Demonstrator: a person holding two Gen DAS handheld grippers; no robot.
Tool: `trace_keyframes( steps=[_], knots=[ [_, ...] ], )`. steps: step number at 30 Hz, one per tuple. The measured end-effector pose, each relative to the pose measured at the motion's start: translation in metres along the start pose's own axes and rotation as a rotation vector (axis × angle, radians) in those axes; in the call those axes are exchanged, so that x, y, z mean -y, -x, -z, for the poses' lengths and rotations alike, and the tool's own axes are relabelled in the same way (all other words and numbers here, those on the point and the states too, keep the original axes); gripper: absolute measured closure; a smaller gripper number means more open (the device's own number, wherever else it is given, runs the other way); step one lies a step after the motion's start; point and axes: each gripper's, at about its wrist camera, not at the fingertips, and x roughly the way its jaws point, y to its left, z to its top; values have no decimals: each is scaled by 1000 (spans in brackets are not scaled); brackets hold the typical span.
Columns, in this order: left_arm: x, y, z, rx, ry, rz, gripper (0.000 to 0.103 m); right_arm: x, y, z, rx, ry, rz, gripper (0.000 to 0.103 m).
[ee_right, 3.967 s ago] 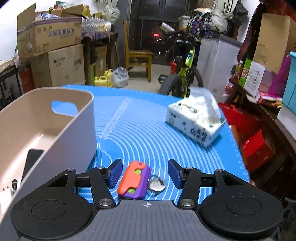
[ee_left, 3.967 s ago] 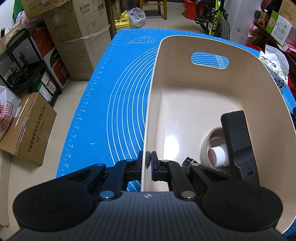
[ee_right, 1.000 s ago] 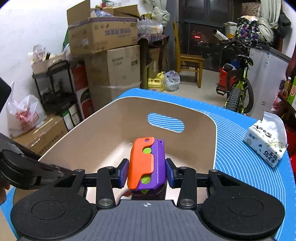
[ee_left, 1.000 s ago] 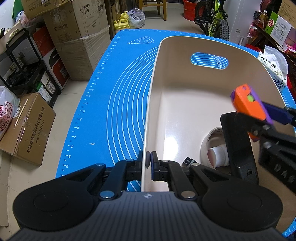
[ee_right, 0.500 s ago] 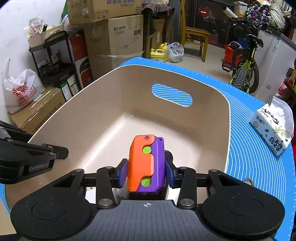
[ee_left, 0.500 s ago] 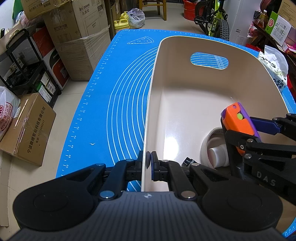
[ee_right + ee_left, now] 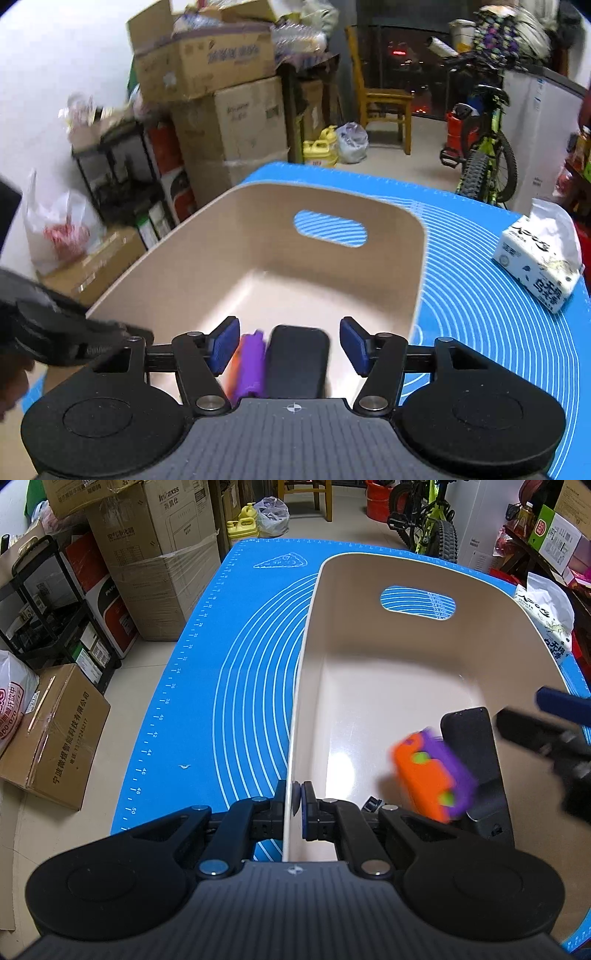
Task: Organize rigid objects
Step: 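Carry the orange-purple toy into the basket and release it with the right gripper, then move the right gripper to the metal keyring and grasp it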
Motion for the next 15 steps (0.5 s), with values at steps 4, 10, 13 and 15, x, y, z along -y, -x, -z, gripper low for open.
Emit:
trace_keyframes(
  steps=[4,10,13,15],
  knots=[
    [0,0,0,1,2,1,95,16,19,0,69,-26,26,36],
    [0,0,1,1,3,2,95,53,38,5,122,-69,138,36],
    [0,0,1,1,3,2,95,78,32,12,115,-112,182,36],
    [0,0,1,1,3,2,95,91,23,21,103,-105,235,36]
  ],
)
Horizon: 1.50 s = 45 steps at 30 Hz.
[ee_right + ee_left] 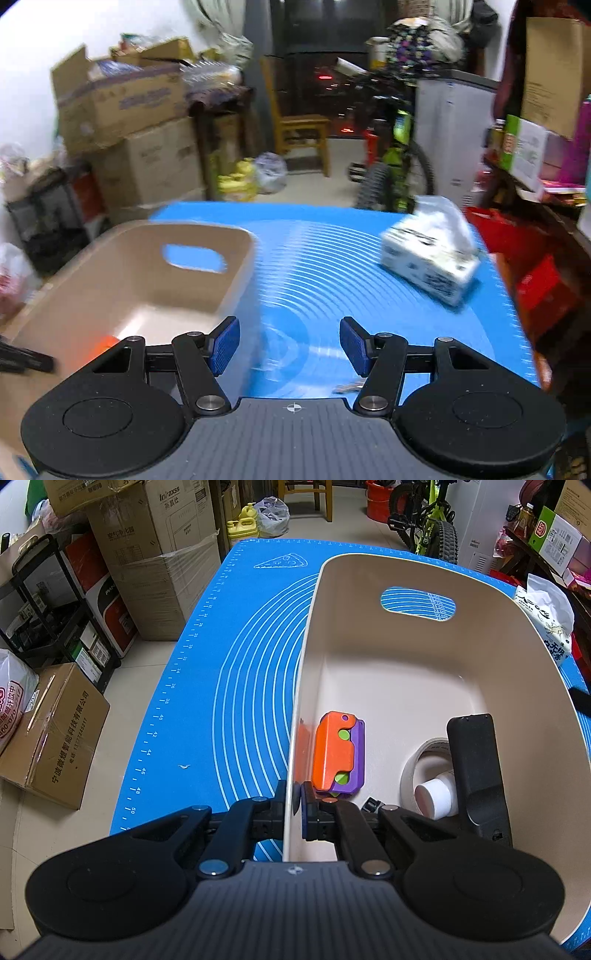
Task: Organize rigid objects
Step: 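Move the right gripper to the metal keyring and grasp it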
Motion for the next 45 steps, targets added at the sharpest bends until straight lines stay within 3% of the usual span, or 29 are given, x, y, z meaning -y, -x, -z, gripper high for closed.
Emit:
trace_keyframes(
  steps=[5,12,24,32,33,34,35,38,40,45],
  knots=[
    [0,0,0,0,-2,-1,95,20,-25,17,-24,6,71,36],
    [-1,0,1,0,-3,-2,95,34,-49,27,-25,48,108,36],
    [-1,-1,1,0,-5,-5,95,47,-78,35,-72,91,139,39],
    [-2,-2,1,0,-7,-6,95,51,-88,45,-122,84,110,40],
    [-2,-2,1,0,-7,-6,95,52,-89,44,-122,73,108,42],
    [-2,-2,1,0,-6,-6,95,52,-89,44,-122,65,97,57],
    [-2,-2,1,0,-6,-5,95,53,-89,44,-123,57,81,62],
    [-2,-2,1,0,-7,-6,95,53,-87,44,-115,46,79,66],
    [-2,-2,1,0,-7,-6,95,54,-82,45,-99,40,57,87],
    [0,-2,0,0,-6,-6,95,56,-78,44,-76,32,94,88]
  ],
)
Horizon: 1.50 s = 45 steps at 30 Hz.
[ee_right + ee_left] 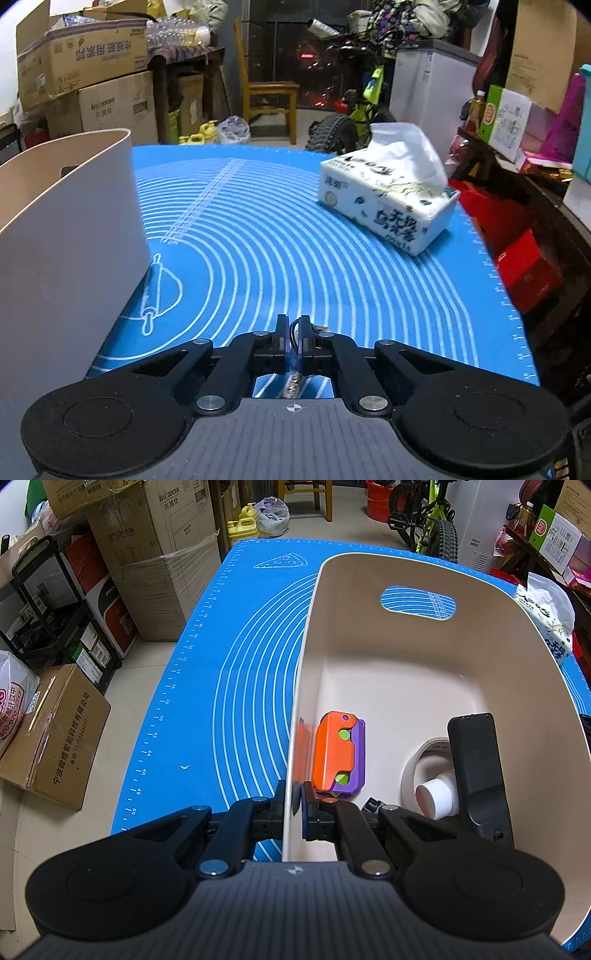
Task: Organize rigid objects
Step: 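Move the right gripper to the metal keyring and grasp it, then carry the keyring into the basket and release it with the right gripper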
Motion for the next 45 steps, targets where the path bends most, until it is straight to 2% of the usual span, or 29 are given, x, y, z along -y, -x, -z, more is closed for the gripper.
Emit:
trace_keyframes(
  steps=[7,12,20,27,39,45],
  knots=[
    [0,0,0,1,0,-2,95,8,4,-2,18,-52,18,89],
    [0,0,0,1,0,-2,95,22,16,-4,58,-118,-6,90],
    [0,0,0,1,0,-1,95,15,30,-9,97,-103,-14,90],
    [0,0,0,3,2,-1,95,1,63,-27,181,-73,-40,90],
    [0,1,0,4,2,0,95,-49,127,-76,327,16,-175,90],
    [1,0,0,5,2,0,95,-80,143,-96,348,58,-259,90]
  ],
)
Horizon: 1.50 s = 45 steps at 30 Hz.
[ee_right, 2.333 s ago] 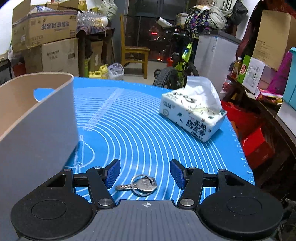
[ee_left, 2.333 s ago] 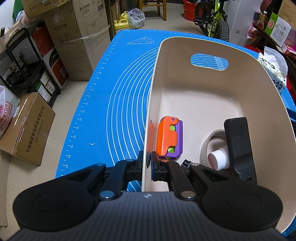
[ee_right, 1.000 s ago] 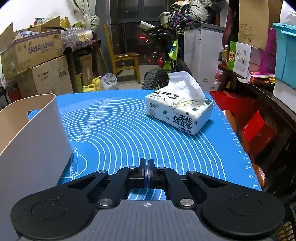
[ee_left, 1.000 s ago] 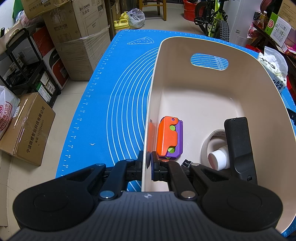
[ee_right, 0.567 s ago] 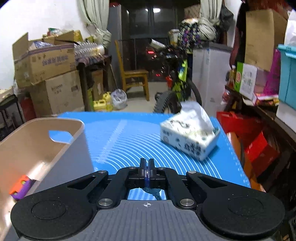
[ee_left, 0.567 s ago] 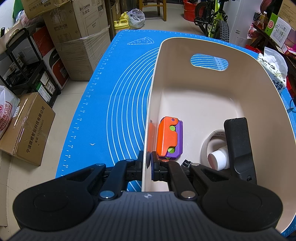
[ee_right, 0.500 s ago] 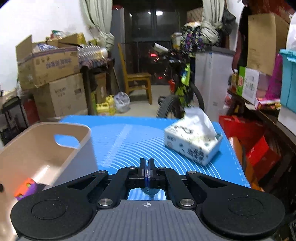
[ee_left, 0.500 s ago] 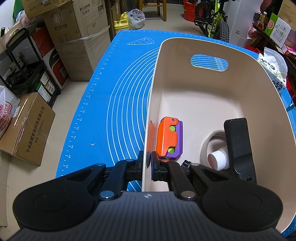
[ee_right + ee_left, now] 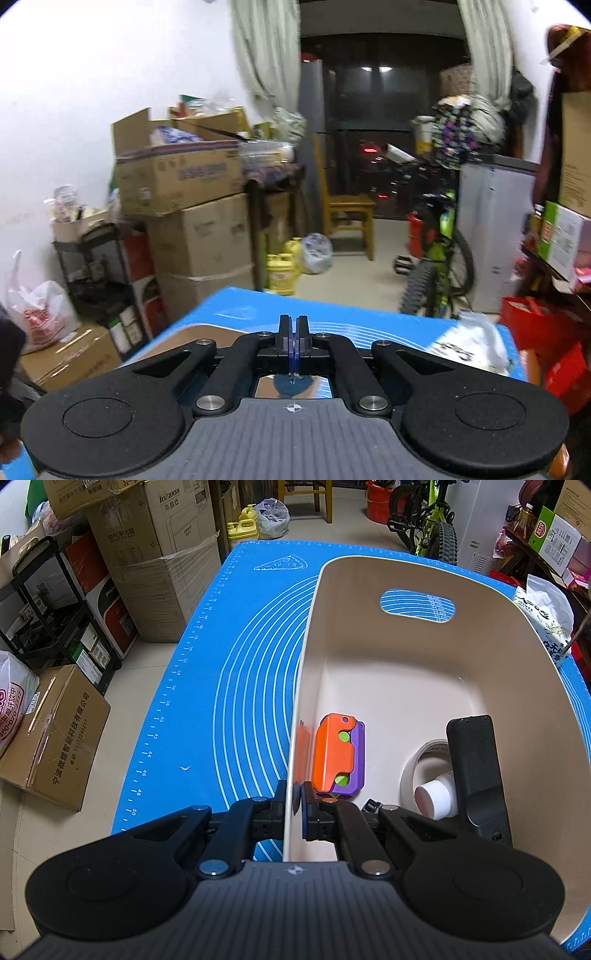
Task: Organize rigid objects
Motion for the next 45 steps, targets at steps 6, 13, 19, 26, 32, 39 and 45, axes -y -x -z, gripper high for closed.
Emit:
trace_keyframes(
  steps=[6,13,19,26,32,39,45],
  knots=[
    [0,0,0,0,0,0,95,-35,-11,-5,-52,40,-78,90],
    [0,0,0,0,-1,-1,95,-74,-31,20,-184,92,-137,90],
    [0,2,-1,0,-3,-6,95,-84,-52,43,-347,91,-134,90],
    [1,3,-2,1,-8,-14,95,-84,-57,58,-427,60,-118,82],
    [7,14,-3,36,-9,-58,90,-76,-45,52,-385,17,-96,39],
    [20,54,-1,175,-20,-117,24,-57,-16,39,-338,-62,-51,22],
    [39,83,5,228,-27,-109,23,-43,17,34,-323,-79,-6,11]
  ],
)
